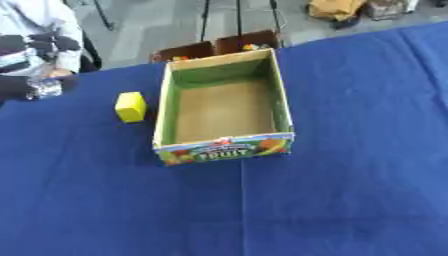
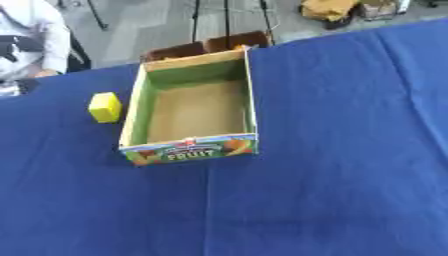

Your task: Pick up objects on the table and place them in the box.

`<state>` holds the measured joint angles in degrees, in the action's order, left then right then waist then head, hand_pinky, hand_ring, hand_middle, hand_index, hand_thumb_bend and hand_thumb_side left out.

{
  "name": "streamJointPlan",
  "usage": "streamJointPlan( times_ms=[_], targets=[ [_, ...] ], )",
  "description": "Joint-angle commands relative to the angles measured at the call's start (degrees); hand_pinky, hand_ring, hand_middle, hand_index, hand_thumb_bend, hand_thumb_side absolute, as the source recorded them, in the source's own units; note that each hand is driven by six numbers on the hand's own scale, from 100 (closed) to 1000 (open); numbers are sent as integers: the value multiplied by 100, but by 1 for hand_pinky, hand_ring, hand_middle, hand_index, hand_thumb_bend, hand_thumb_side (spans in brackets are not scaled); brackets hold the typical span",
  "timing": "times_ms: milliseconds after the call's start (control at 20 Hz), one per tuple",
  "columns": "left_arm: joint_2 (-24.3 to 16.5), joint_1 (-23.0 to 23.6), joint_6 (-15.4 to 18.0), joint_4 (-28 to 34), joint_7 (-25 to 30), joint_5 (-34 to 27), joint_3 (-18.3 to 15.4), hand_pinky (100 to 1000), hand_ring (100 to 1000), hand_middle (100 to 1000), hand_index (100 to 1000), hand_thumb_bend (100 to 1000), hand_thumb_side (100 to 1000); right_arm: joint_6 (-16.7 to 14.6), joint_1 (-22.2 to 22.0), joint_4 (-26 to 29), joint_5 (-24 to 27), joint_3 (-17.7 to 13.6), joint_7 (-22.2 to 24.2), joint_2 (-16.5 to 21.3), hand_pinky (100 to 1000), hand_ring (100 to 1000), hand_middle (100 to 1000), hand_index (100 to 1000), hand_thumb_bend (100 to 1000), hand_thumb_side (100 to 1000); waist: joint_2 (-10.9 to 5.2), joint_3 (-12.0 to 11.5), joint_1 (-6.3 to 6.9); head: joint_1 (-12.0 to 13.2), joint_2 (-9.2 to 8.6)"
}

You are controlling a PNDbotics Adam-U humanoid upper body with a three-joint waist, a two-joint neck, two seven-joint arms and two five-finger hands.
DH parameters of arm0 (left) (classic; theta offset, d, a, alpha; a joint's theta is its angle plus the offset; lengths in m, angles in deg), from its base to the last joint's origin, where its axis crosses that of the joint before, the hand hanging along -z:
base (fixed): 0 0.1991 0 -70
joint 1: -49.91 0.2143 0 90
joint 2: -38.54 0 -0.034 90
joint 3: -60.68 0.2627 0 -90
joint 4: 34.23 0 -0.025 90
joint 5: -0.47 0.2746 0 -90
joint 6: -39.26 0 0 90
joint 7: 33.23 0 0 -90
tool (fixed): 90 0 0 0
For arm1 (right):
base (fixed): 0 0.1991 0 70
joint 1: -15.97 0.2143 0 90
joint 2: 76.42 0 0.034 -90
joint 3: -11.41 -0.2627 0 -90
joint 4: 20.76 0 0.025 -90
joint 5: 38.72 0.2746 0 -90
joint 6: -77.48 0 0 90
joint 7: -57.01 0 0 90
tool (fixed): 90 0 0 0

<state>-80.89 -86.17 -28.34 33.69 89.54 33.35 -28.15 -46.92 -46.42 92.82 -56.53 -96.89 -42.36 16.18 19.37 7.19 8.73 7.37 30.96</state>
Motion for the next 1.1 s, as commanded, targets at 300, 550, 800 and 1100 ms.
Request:
streamJointPlan(
  times_ms=[300,550,800,1100],
  targets=[
    [222,-423,233,-814,63,717,-143,847,985,1000,1000,510,861,-50,170,101,129,18,92,168,669,779,590,794,442,809,111,139,58,244,-135],
    [406,-591,296,-1135,-55,1141,-268,854,996,1000,1000,539,814,-72,236,101,157,14,123,163,670,779,587,794,440,805,219,271,45,429,-256],
    [501,-680,324,-1321,-260,1423,-341,852,994,1000,1000,527,799,-86,277,101,181,14,157,155,672,780,584,793,441,792,305,345,44,536,-385],
    [464,-739,326,-1431,-471,1648,-417,848,991,1000,1000,484,762,-99,303,101,214,12,209,176,674,783,581,793,443,767,390,406,71,551,-481]
  ],
)
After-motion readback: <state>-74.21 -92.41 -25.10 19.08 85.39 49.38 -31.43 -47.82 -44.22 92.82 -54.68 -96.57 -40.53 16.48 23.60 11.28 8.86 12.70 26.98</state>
